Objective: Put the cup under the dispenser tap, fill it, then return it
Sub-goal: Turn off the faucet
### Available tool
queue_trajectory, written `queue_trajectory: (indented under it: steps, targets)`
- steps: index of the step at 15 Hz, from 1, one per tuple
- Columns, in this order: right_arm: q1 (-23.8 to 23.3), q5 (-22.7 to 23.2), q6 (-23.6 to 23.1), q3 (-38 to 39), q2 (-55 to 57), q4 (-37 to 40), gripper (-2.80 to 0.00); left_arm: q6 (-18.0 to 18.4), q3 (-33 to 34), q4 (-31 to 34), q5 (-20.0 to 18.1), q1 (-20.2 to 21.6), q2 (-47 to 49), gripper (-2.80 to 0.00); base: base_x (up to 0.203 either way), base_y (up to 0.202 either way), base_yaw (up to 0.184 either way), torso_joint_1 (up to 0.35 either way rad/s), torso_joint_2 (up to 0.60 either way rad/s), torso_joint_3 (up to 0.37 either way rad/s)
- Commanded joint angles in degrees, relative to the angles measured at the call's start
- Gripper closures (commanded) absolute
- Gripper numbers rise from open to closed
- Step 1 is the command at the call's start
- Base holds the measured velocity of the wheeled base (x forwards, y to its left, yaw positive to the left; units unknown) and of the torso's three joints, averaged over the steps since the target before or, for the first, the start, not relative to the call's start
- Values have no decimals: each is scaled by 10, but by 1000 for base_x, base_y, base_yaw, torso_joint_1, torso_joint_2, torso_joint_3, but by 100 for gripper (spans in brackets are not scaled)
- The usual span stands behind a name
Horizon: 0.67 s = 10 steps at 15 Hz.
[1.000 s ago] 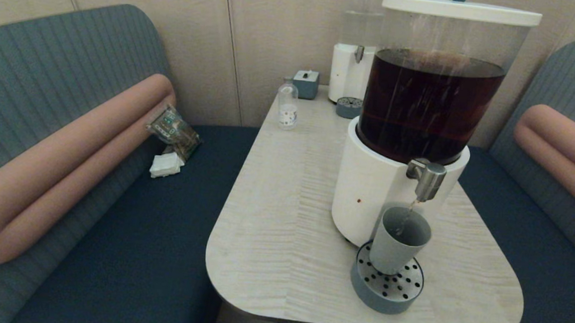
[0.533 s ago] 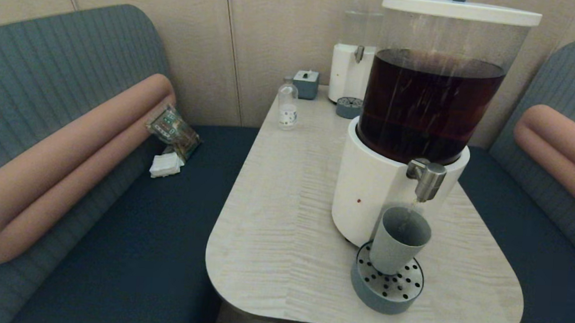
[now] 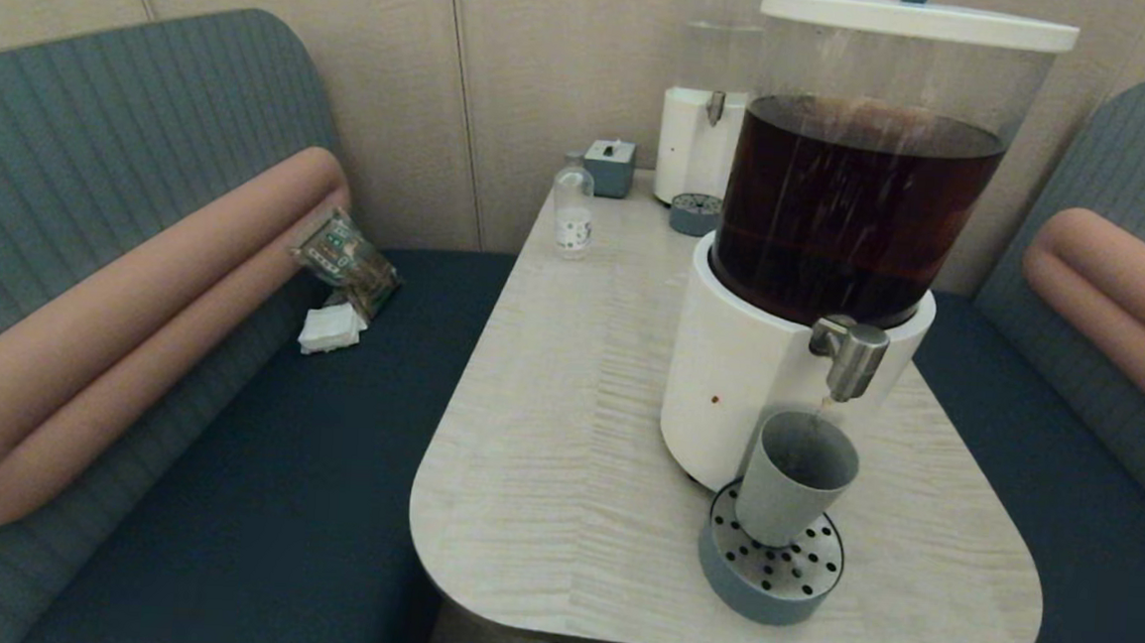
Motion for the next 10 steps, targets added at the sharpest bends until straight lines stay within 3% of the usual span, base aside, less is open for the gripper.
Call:
queue_trajectory:
  steps: [1,2,3,6,7,8,10]
  targets:
    - [0,0,0,0,-1,0,0,9,-38,2,-94,-5,131,0,0,0,0,0,0,0]
    - [0,0,0,0,-1,0,0,34,-49,4,-138,-7,168,0,0,0,0,0,0,0]
    - [0,0,0,0,-1,0,0,75,-58,5,-157,-7,206,0,0,0,0,0,0,0]
    - [0,0,0,0,-1,0,0,212,-113,15,-182,-18,322,0,0,0,0,0,0,0]
    - [0,0,0,0,-1,0,0,247,-142,23,-181,-35,349,0,0,0,0,0,0,0]
    - [0,0,0,0,-1,0,0,273,-162,33,-156,-62,364,0,0,0,0,0,0,0]
    - [0,0,0,0,-1,0,0,290,-176,34,-93,-110,391,0,0,0,0,0,0,0]
